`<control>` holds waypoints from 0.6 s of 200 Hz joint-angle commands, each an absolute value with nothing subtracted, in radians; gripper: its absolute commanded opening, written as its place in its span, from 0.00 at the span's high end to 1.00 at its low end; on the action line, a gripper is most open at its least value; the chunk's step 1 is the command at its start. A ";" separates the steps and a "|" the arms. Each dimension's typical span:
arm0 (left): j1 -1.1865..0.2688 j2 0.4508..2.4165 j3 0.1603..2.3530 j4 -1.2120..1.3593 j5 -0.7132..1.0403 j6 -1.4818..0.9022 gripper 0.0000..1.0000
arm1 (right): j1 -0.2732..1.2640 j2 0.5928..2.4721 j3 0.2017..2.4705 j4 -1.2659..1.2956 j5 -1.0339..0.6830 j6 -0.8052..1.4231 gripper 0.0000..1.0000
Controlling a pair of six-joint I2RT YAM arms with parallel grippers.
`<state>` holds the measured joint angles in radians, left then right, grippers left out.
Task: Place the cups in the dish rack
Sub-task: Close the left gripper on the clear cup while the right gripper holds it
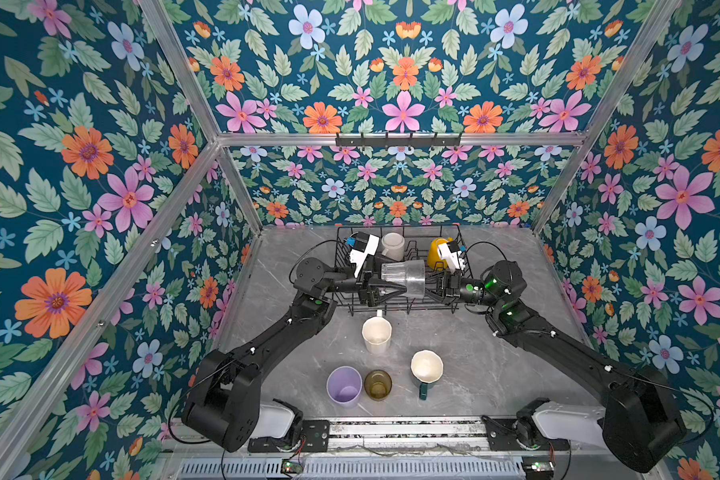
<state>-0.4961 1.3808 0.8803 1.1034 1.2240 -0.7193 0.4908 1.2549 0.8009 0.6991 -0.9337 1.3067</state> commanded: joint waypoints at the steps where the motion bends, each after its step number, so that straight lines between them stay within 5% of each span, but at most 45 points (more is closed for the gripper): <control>1: -0.499 1.389 0.890 1.191 1.252 -0.790 0.40 | 0.495 1.258 0.807 0.773 -0.963 1.315 1.00; 43: -0.499 1.383 0.889 1.196 1.250 -0.793 0.87 | 0.496 1.261 0.807 0.764 -0.960 1.313 1.00; 97: -0.499 1.374 0.892 1.196 1.241 -0.789 1.00 | 0.495 1.258 0.811 0.728 -0.957 1.299 0.99; 120: -0.497 1.374 0.892 1.194 1.234 -0.784 1.00 | 0.495 1.253 0.812 0.706 -0.952 1.290 0.87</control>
